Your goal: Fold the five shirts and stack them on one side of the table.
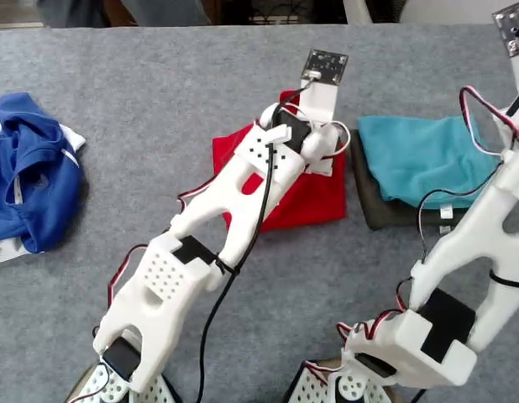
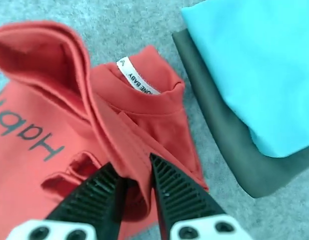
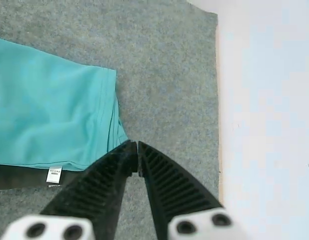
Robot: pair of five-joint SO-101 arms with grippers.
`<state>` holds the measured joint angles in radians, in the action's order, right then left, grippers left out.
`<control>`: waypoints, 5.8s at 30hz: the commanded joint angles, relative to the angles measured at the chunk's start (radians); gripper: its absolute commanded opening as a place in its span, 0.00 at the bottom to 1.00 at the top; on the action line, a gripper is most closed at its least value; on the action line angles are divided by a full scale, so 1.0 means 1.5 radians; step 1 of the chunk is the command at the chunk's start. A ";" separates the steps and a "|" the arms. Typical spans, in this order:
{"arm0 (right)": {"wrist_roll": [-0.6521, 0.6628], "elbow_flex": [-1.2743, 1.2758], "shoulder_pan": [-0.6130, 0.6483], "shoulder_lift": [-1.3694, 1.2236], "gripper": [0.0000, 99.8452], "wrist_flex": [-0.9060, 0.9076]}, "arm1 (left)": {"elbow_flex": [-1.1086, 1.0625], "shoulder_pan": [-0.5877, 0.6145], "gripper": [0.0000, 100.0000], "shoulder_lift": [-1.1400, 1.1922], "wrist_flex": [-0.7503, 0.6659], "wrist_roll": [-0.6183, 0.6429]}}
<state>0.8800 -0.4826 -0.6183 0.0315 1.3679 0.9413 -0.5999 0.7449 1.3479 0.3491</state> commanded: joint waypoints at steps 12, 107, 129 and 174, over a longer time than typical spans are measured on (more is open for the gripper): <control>0.002 -0.025 -0.008 0.019 0.02 -0.011 | 0.035 -0.032 0.09 -0.003 0.000 0.002; -0.238 0.471 0.369 0.019 0.01 -0.018 | -0.703 0.332 0.03 -0.512 -0.251 -0.190; -0.182 0.520 0.273 -0.067 0.01 -0.042 | -0.438 0.232 0.03 -0.125 -0.307 -0.195; -0.172 -0.036 0.365 -0.211 0.02 0.170 | -0.437 0.277 0.03 -0.222 -0.299 -0.197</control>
<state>0.6176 -0.4534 -0.0905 -0.3859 1.5321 0.2570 -0.2041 0.5424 0.8938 0.0637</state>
